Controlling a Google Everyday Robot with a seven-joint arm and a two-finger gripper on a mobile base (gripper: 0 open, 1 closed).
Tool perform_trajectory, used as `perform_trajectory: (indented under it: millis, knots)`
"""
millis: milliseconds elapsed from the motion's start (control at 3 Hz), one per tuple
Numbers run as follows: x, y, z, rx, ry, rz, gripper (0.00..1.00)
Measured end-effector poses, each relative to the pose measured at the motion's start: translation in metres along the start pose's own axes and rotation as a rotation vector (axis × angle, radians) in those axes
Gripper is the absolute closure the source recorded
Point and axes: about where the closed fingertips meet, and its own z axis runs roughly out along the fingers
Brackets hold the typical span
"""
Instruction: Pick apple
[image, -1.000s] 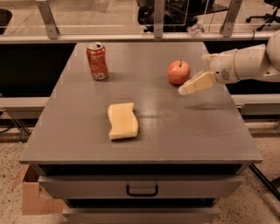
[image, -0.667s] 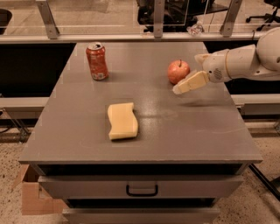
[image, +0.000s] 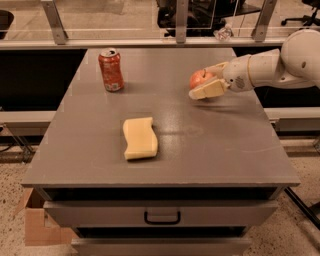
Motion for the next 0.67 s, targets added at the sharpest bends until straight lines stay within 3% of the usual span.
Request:
perform_trajectory:
  millis: [333, 667]
  knots:
    - [0.001, 0.003, 0.006, -0.020, 0.001, -0.007, 0.57]
    - [-0.041, 0.012, 0.011, -0.080, -0.097, -0.045, 0.87]
